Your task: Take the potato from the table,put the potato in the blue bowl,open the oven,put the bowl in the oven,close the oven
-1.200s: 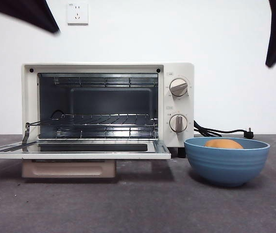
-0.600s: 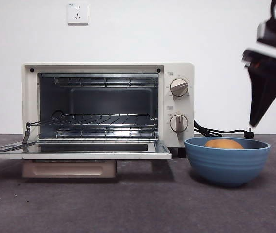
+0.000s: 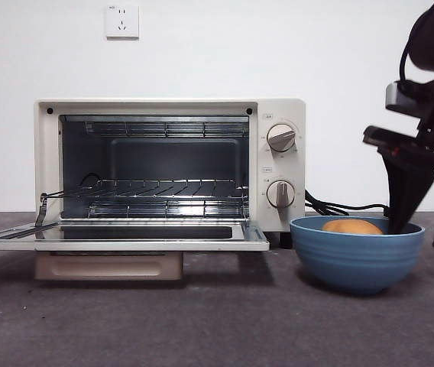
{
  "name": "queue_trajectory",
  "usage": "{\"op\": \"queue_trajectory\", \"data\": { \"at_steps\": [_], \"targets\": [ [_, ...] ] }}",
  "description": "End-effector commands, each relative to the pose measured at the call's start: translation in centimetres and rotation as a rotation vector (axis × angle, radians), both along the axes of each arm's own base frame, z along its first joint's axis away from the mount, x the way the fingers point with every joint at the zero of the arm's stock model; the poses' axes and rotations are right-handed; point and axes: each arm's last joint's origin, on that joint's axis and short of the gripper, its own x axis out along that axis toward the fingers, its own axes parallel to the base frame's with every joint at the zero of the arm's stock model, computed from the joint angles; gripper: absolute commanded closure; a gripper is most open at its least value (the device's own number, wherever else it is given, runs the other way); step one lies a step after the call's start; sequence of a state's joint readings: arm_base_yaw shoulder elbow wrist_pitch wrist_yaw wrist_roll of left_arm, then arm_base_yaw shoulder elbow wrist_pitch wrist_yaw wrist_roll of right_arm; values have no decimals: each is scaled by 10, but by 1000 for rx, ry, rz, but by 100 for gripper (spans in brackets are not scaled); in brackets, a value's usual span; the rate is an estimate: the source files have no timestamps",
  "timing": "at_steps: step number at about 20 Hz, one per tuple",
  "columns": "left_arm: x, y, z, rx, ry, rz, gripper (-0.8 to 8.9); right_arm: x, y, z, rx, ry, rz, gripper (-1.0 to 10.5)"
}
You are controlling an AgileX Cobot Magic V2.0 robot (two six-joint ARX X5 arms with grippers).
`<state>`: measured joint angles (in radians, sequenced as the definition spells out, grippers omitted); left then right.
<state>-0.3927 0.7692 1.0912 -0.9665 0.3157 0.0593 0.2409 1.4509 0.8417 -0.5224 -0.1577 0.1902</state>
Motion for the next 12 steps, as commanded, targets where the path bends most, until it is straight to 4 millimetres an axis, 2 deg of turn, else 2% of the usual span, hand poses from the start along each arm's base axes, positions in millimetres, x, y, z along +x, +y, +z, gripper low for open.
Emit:
{"op": "queue_trajectory", "data": {
  "at_steps": [1, 5, 7, 8, 12],
  "targets": [
    [-1, 0, -1, -1, 2, 5, 821, 3, 1, -7, -8, 18, 16, 761],
    [-1, 0, -1, -1, 2, 5, 821, 6, 2, -9, 15, 11, 30, 784],
    [-1, 0, -1, -1, 2, 6, 821, 6, 3, -9, 18, 1, 34, 943],
    [0, 0, -1, -1, 1, 6, 822, 6, 3, -9, 18, 2, 34, 963],
    [0, 1, -1, 26, -11, 27, 821, 6, 4, -7, 43, -2, 42, 964]
  ]
}}
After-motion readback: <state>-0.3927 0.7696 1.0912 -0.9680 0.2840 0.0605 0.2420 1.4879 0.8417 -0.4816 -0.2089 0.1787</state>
